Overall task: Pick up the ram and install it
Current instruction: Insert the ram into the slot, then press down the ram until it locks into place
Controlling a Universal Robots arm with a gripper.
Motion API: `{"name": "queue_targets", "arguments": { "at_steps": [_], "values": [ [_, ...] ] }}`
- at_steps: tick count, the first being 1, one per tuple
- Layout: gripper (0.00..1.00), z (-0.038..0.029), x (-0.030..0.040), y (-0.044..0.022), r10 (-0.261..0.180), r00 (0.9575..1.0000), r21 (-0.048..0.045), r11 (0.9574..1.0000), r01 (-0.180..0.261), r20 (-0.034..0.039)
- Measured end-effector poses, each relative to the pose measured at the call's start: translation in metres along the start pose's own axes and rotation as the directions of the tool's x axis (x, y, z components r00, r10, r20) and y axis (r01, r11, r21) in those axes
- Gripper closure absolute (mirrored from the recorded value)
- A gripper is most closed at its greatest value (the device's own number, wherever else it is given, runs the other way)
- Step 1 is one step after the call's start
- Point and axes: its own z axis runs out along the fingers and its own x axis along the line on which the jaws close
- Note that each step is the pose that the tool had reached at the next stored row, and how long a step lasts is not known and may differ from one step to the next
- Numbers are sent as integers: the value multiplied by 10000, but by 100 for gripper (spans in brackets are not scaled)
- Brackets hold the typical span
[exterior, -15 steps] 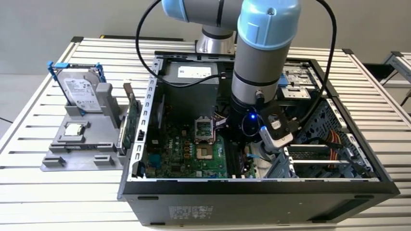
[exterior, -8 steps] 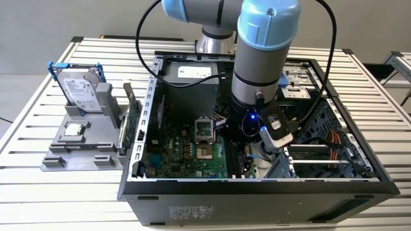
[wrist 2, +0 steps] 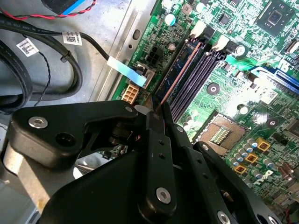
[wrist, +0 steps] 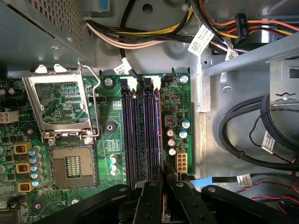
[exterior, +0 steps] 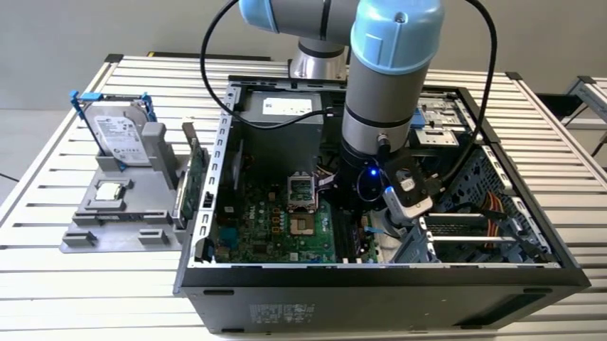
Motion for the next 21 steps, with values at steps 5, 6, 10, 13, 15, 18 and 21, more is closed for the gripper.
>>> {"name": "queue_targets", "arguments": {
  "at_steps": [5, 6, 10, 13, 15, 18, 21],
  "values": [
    [100, 5, 1, 0, 0, 10000, 1, 10000, 0, -1],
    [100, 5, 0, 0, 0, 10000, 2, 10000, 0, -1],
    [100, 13, 1, 0, 0, 10000, 0, 10000, 0, -1],
    [100, 14, 1, 0, 0, 10000, 2, 10000, 0, -2],
    [100, 15, 1, 0, 0, 10000, 1, 10000, 0, -1],
    [100, 15, 1, 0, 0, 10000, 1, 10000, 0, -1],
    [100, 16, 1, 0, 0, 10000, 1, 10000, 0, -1]
  ]
}}
